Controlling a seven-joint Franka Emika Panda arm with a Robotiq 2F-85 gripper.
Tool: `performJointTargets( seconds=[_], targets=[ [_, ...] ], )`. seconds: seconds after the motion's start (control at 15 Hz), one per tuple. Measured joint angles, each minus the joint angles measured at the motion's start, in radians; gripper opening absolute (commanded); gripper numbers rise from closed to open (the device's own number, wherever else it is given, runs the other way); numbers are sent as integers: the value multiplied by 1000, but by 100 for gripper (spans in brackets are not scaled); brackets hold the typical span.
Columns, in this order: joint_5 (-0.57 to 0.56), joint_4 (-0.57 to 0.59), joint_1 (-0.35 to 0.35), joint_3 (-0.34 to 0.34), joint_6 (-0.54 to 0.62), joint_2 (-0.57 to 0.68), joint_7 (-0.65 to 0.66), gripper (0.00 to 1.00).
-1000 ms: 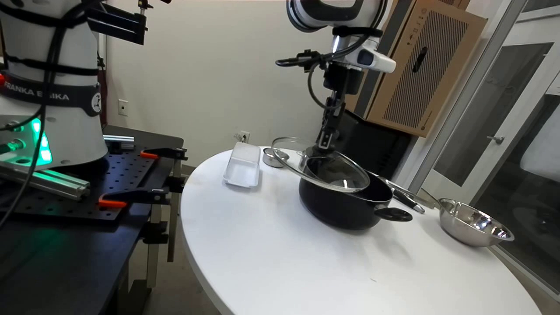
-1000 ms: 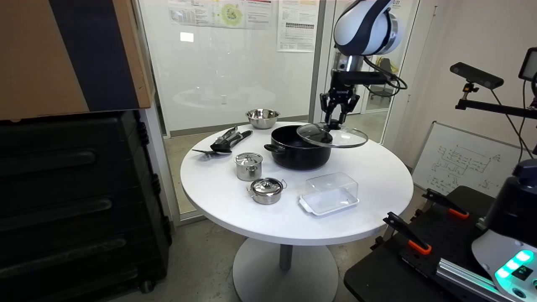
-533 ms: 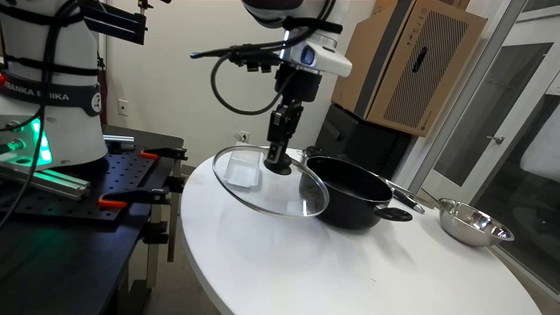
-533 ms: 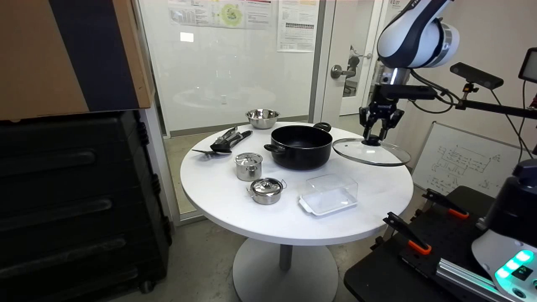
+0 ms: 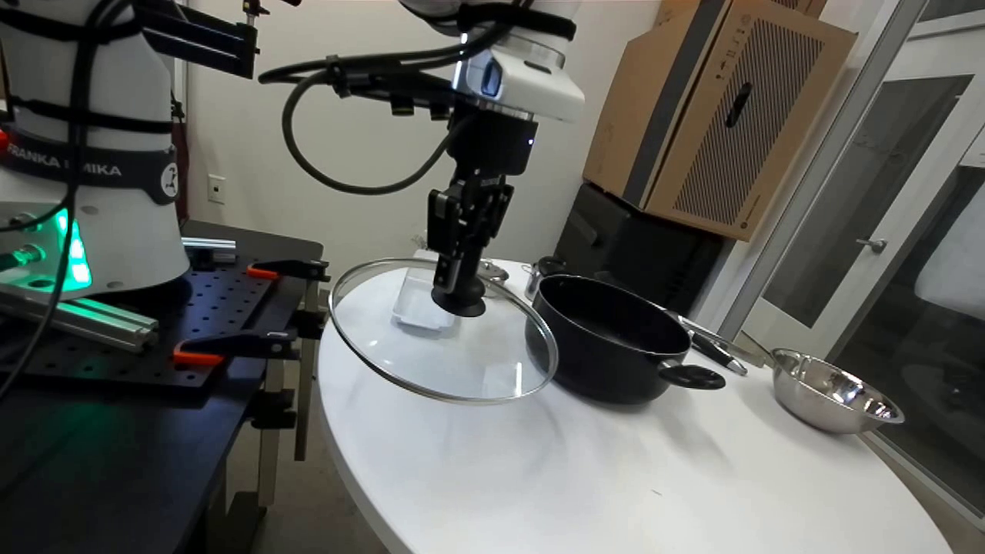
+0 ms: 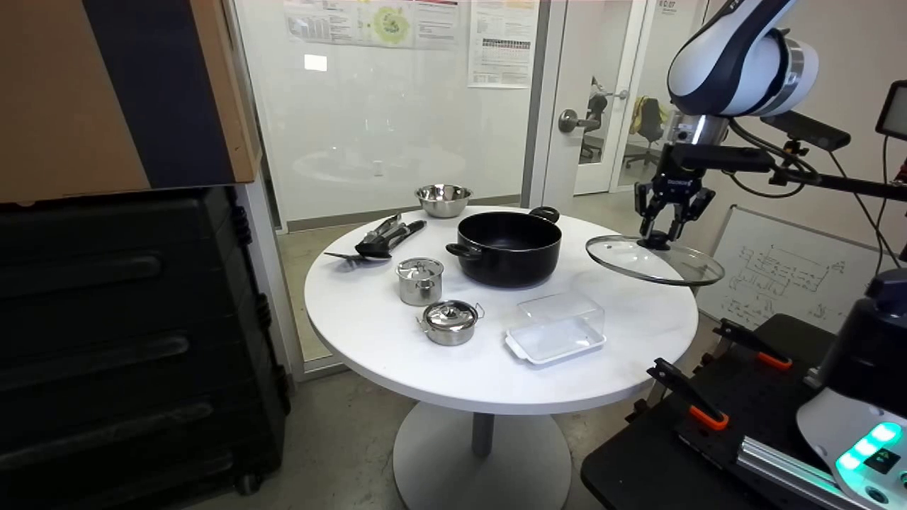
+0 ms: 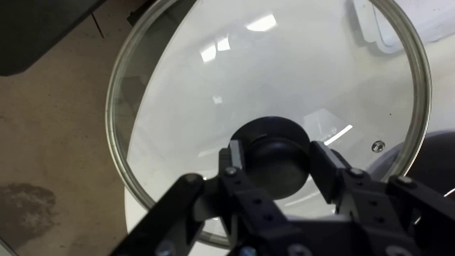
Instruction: Put the silver lid on the small pot, take the glass lid off the large pot, then put the silver lid from the smallest pot on the table
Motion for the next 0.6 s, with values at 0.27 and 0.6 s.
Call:
performJointTargets(
  seconds=[0.27,0.6],
  targets=[
    [-12,38,-6,10,26,56,4,24],
    [-34,134,18,32,48,218,41,24]
  ],
)
